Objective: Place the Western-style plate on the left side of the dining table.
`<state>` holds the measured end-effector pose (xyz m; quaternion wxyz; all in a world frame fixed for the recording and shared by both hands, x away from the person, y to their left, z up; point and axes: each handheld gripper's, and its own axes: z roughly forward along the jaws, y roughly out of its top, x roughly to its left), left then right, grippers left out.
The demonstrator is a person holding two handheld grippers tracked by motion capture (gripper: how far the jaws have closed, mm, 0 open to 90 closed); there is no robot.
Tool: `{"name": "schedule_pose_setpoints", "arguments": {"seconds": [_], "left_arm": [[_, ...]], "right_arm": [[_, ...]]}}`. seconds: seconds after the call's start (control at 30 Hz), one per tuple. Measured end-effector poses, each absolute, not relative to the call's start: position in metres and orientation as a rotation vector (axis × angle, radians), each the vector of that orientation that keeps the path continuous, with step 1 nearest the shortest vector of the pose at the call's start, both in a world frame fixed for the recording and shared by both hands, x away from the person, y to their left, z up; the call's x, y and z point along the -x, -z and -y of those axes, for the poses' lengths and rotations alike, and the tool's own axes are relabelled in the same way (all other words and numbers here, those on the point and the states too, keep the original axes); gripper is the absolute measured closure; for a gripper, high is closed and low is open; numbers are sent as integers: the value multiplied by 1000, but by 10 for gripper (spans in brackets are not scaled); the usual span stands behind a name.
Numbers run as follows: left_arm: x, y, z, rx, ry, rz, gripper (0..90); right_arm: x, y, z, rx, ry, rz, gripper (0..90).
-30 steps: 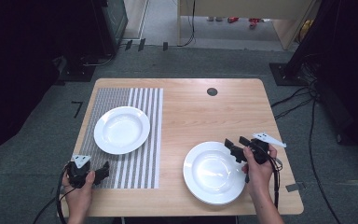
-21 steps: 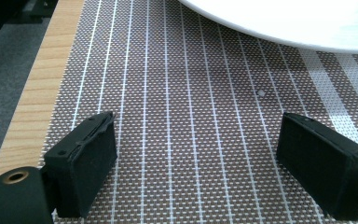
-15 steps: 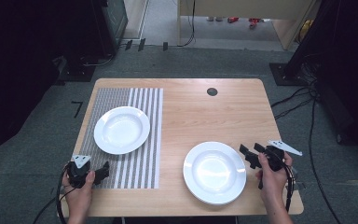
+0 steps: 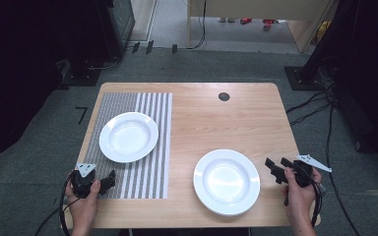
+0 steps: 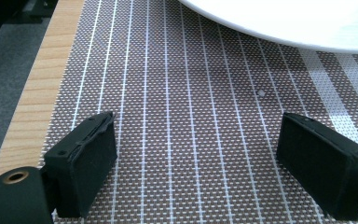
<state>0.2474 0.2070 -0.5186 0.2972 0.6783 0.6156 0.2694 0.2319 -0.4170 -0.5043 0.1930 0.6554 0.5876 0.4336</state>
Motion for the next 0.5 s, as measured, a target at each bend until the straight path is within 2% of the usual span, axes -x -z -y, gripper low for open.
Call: {"name": "schedule_pose_setpoints", "arguments": {"seconds": [0.5], "left_arm": [[-247,519,-207,-1803,-716,-1636,119]], "right_arm": [[-211,518,445,-1897,-1133,-1623,270]]}}
